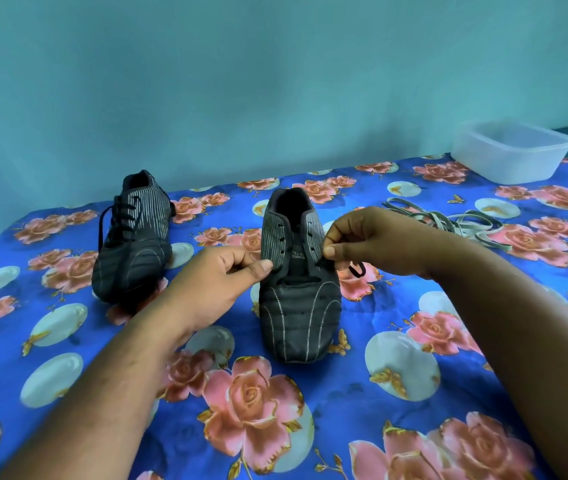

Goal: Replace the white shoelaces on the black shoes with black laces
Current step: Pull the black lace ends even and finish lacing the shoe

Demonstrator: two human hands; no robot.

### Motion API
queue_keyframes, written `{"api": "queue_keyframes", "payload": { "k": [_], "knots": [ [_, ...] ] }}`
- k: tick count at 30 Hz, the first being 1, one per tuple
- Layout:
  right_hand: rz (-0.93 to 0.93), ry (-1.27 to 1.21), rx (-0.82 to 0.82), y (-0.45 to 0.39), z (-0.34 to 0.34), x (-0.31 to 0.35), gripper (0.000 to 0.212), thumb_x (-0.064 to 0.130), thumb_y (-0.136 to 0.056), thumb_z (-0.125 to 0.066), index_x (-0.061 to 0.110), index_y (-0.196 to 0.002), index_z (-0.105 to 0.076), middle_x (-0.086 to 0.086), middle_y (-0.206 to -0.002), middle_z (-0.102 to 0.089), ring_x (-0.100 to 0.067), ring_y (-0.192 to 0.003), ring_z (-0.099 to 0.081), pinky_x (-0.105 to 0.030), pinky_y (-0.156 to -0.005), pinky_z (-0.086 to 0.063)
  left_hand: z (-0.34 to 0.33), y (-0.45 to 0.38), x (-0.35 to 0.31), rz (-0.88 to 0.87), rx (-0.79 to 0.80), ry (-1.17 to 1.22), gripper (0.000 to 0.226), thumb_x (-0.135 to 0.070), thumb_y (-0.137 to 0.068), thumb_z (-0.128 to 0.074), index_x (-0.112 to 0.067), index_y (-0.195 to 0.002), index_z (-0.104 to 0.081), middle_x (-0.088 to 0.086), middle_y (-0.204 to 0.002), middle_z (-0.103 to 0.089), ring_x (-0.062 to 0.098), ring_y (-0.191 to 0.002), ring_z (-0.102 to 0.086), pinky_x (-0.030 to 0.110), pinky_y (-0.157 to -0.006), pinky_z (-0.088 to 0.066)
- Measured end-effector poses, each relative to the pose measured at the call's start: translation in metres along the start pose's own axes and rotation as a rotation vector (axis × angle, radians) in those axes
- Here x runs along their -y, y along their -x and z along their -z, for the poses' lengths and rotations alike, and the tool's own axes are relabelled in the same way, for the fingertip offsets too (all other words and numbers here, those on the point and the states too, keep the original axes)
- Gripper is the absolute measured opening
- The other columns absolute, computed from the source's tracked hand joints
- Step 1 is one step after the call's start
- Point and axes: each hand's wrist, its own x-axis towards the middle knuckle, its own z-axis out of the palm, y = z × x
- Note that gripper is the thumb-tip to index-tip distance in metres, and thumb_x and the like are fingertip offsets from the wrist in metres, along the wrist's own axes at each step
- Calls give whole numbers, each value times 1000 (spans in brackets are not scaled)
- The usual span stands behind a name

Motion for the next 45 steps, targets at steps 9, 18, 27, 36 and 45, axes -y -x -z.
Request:
{"api": "queue_keyframes", "payload": {
  "k": [9, 18, 27, 36, 45],
  "knots": [
    [-20, 6, -60, 0, 7, 0, 14, 23, -90, -76, 11, -85, -73, -4, -70, -73, -11, -61, -61, -21, -65, -49, -1, 1, -5, 127, 70, 194, 49, -28, -102, -58, -32, -54, -61, -7, -58, -31, 11, -48, -19, 19, -41, -18],
    [-75, 119, -364, 7, 38, -9, 25, 42, -90, -73, 18, -82, -75, 4, -73, -74, -3, -58, -61, -14, -58, -46, -1, -4, 7, -5, -79, 11, 50, -62, -84, -56, -14, -68, -56, -9, -51, -44, 10, -50, -37, 31, -59, -32],
    [-242, 472, -486, -7, 36, -44, 17, 39, -95, -67, 24, -93, -74, 3, -88, -72, -18, -78, -65, -29, -64, -47, 8, -9, 19, -53, -215, -202, 30, -67, -82, -64, -40, -69, -70, -21, -64, -59, 0, -73, -57, 27, -71, -44],
    [-325, 802, -316, -15, 15, -44, 18, 49, -88, -69, 38, -102, -72, 9, -109, -68, -24, -126, -48, -41, -100, -36, -5, -12, 17, -91, -394, -342, 57, -83, -74, -43, -37, -95, -70, -15, -109, -65, 5, -116, -59, 46, -100, -44],
    [-348, 562, -433, 0, 37, -18, 16, 22, -89, -62, 32, -90, -74, 10, -74, -72, -14, -71, -65, -26, -62, -44, -40, -9, -5, -5, -278, -217, 91, -90, -61, -45, -36, -134, -50, -12, -136, -49, 8, -111, -59, 50, -108, -42]
  ]
}}
